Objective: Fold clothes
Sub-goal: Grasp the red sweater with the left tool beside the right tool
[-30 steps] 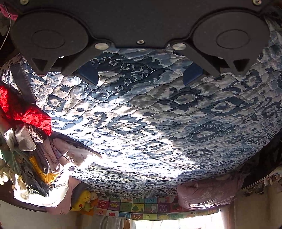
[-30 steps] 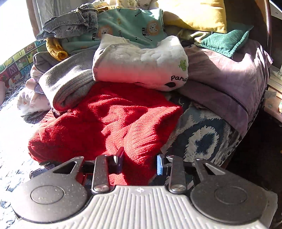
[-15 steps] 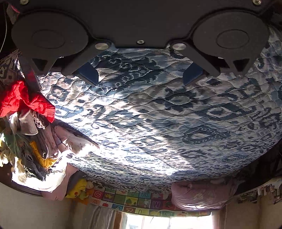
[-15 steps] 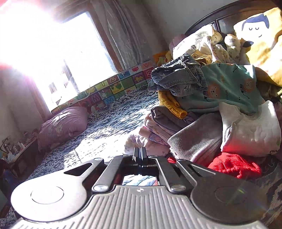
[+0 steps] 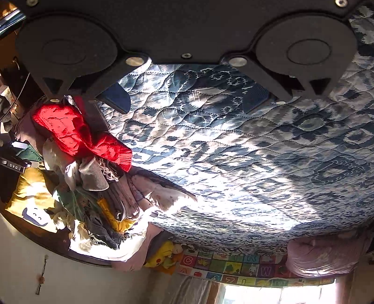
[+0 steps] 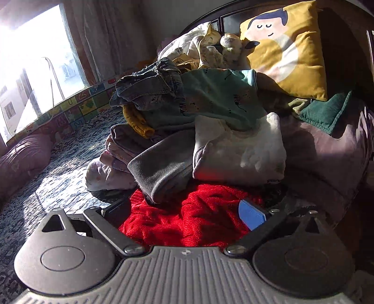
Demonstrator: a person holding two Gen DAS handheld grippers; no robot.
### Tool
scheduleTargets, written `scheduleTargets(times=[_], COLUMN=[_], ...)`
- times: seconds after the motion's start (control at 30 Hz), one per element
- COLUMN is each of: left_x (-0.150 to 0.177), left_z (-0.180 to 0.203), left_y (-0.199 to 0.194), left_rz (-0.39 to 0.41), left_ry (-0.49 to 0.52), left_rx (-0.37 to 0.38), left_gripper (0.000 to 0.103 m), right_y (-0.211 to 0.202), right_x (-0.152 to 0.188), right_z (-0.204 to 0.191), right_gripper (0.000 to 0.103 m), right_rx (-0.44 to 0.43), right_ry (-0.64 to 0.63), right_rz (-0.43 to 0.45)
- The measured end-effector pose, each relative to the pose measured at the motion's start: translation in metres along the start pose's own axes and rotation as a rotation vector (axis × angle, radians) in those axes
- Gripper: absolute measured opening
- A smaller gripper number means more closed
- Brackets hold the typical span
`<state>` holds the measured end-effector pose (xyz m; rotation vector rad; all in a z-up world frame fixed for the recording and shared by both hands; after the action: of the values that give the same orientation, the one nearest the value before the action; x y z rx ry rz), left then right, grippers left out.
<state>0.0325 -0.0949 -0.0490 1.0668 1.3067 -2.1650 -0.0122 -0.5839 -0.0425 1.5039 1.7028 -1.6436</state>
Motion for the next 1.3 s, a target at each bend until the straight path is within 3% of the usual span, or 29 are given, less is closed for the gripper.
scheduleTargets(times=[0.17, 0.27, 0.33, 0.4, 0.47, 0.57, 0.67, 0.77, 0.87, 0.93, 0.97, 1.0, 1.07, 1.13, 1.3], left_x=[-0.006, -0.003, 0.002, 0.012, 0.027, 0.041, 0.051, 0.058, 0.056, 0.051, 0.045, 0.037, 0.014, -0.018, -0.098], left_z=[0.088, 0.138, 0.168, 0.193, 0.217, 0.246, 0.267, 0.290, 0.305, 0.311, 0.311, 0.310, 0.303, 0.291, 0.248], left_y=[0.068, 0.102, 0.122, 0.138, 0.152, 0.167, 0.182, 0.199, 0.214, 0.217, 0.214, 0.211, 0.203, 0.194, 0.168], left_rz=[-0.077, -0.115, -0.133, -0.133, -0.136, -0.159, -0.166, -0.172, -0.189, -0.182, -0.154, -0.126, -0.058, 0.024, 0.181], left_ry=[0.193, 0.256, 0.292, 0.339, 0.435, 0.513, 0.552, 0.609, 0.660, 0.693, 0.712, 0.715, 0.702, 0.671, 0.560], left_rx=[0.217, 0.297, 0.355, 0.412, 0.420, 0.452, 0.461, 0.433, 0.385, 0.373, 0.366, 0.360, 0.346, 0.316, 0.249], left_gripper=[0.101, 0.097, 0.083, 0.080, 0.081, 0.080, 0.077, 0.067, 0.047, 0.028, 0.026, 0.023, 0.021, 0.020, 0.018], right_y=[-0.005, -0.006, -0.006, -0.005, -0.005, -0.005, -0.006, -0.008, -0.009, -0.011, -0.013, -0.015, -0.020, -0.022, -0.021], right_x=[0.025, 0.033, 0.037, 0.041, 0.045, 0.052, 0.055, 0.057, 0.056, 0.056, 0.056, 0.056, 0.057, 0.057, 0.048], right_z=[0.040, 0.060, 0.069, 0.077, 0.082, 0.085, 0.087, 0.089, 0.089, 0.087, 0.084, 0.081, 0.070, 0.053, -0.002], right_gripper=[0.098, 0.098, 0.096, 0.089, 0.061, 0.057, 0.057, 0.057, 0.057, 0.057, 0.059, 0.062, 0.081, 0.085, 0.078], right_rx=[-0.034, -0.054, -0.060, -0.073, -0.101, -0.130, -0.131, -0.115, -0.079, -0.044, -0.017, 0.009, 0.063, 0.083, 0.035], right_ry=[0.061, 0.111, 0.132, 0.149, 0.150, 0.139, 0.141, 0.145, 0.123, 0.090, 0.058, 0.026, -0.068, -0.192, -0.374], right_rz=[-0.033, -0.050, -0.058, -0.072, -0.090, -0.107, -0.102, -0.083, -0.058, -0.030, -0.003, 0.024, 0.095, 0.124, 0.094])
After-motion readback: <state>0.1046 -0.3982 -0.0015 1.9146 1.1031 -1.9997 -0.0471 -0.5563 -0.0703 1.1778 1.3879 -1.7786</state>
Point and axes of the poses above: each gripper's, at about its wrist camera, not at the fingertips, and y roughly the way its jaws point, z to its right, x to its underside, the point moved 2 cm from there along y, roughly the way its jaws point, and after that the axes turned 4 degrees about -y, right-handed, at the moved point
